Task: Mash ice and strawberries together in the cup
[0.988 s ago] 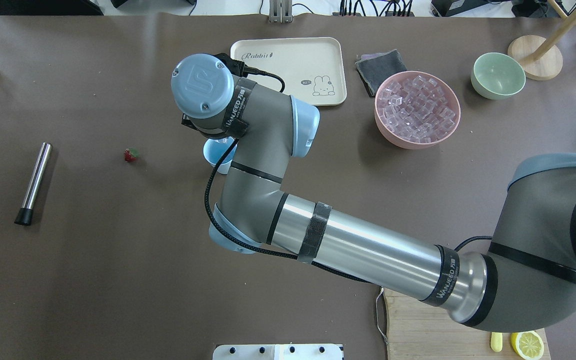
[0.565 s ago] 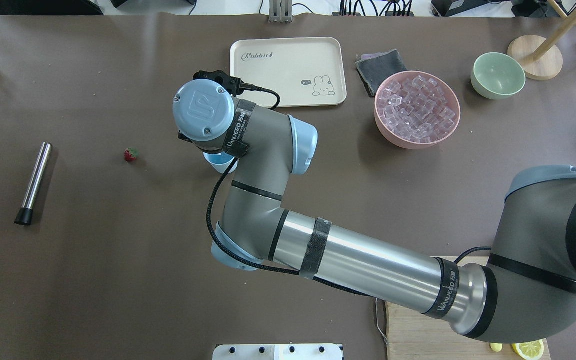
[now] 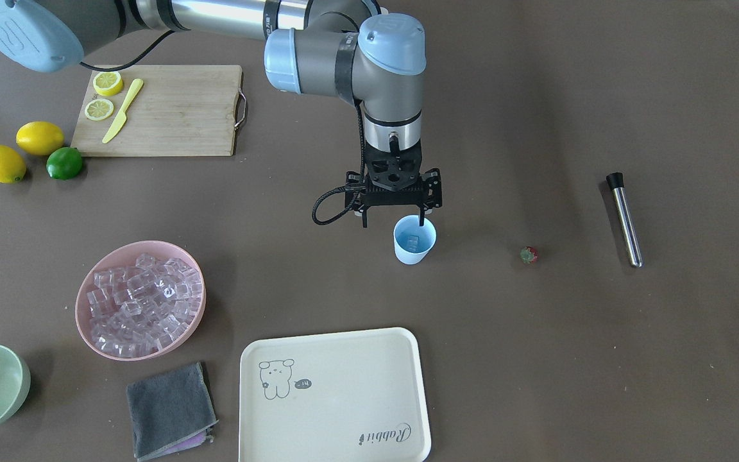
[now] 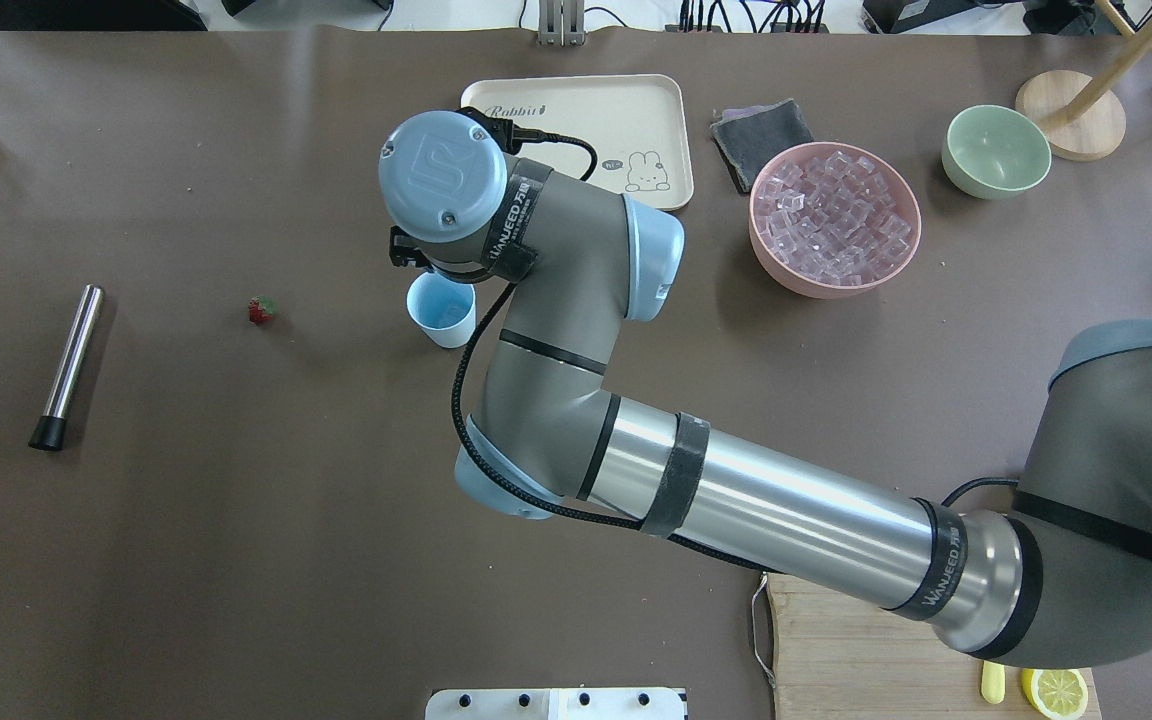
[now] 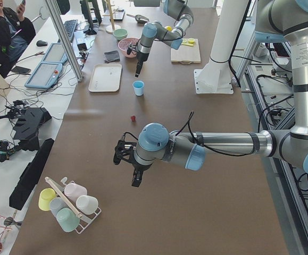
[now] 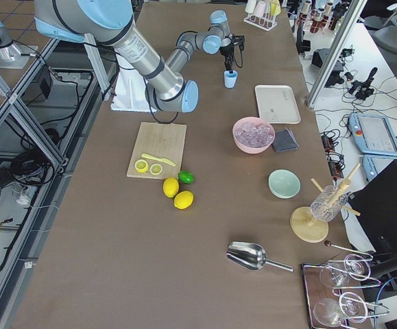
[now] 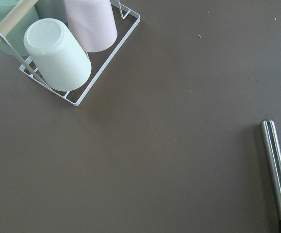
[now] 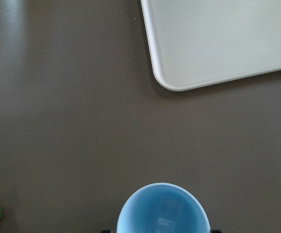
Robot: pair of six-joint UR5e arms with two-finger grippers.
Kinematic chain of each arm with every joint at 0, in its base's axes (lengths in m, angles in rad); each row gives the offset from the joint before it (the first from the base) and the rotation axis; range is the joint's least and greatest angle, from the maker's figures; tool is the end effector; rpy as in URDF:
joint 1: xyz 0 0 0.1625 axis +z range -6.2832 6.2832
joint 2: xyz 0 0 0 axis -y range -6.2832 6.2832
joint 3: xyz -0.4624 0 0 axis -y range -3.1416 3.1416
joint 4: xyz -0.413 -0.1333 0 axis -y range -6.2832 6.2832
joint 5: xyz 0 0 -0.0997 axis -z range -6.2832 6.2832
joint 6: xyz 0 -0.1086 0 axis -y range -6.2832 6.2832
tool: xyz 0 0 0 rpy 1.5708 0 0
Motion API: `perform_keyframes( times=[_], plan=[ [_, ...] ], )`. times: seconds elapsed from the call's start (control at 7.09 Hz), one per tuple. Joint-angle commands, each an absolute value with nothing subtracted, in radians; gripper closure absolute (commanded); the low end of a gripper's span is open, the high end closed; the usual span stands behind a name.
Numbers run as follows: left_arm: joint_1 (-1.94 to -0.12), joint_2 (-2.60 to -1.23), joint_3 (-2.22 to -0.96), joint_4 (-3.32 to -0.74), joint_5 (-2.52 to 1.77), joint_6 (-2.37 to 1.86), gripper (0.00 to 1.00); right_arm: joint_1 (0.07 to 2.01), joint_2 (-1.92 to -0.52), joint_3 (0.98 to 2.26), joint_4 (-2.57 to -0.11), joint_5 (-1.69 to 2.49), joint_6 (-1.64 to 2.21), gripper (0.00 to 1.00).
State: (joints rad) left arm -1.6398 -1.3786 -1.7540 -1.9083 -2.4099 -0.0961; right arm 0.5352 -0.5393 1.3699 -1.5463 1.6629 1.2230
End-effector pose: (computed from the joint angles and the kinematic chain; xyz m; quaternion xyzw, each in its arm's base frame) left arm -0.0829 -0.4378 0.6566 0.1439 0.4039 -0.0079 0.9034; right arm -0.6445 -0.5255 0.0907 0.1391 -0.3924 0.0660 0.9068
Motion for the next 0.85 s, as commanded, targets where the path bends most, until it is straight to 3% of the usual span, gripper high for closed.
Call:
perform_keyframes(
  times=[0.0,0.71],
  plan=[
    [-1.640,-1.378,-1.759,-1.908,-2.410,-0.097,0.02,0.654,-0.728,1.544,-1.601,1.744,1.021,0.01],
    [-1.640,-1.379,-1.764,-1.907,-2.414,-0.098,0.02,0.828,-0.977,1.583,-1.597,1.769,0.553,0.06]
  ],
)
